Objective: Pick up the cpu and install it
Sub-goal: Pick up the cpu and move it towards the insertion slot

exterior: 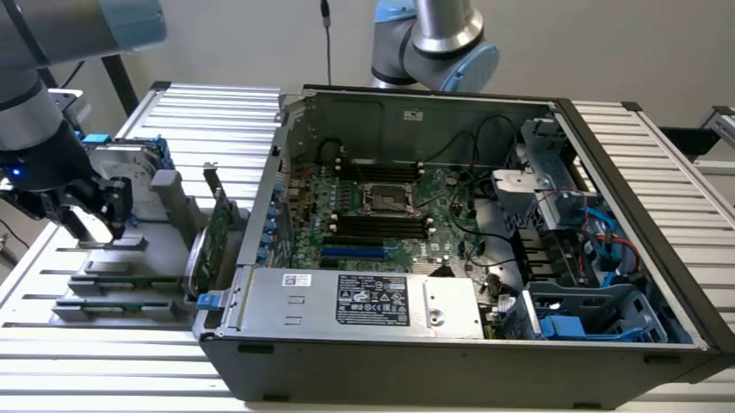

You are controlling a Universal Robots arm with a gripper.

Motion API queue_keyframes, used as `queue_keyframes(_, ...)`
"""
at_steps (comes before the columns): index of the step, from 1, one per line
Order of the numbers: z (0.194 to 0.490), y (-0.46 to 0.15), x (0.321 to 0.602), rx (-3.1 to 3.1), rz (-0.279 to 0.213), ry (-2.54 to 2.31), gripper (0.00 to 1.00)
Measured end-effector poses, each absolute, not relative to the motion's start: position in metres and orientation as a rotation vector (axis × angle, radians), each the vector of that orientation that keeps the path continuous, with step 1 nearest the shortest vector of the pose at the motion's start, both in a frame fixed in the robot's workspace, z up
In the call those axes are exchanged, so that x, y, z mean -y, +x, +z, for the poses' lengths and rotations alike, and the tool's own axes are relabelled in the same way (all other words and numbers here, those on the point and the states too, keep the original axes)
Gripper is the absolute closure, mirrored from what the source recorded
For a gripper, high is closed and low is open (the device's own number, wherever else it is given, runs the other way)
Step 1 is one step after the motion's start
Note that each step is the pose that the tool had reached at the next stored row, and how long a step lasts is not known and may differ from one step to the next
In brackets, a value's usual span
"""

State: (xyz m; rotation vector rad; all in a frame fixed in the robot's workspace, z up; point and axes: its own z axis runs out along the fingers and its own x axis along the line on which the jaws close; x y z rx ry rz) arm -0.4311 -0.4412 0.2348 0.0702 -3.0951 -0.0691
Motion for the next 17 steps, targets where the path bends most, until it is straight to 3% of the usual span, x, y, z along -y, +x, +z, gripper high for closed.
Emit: queue_keyframes(17,0.312,-0.415,0.441,3.091,-0.081,0.094,0.45)
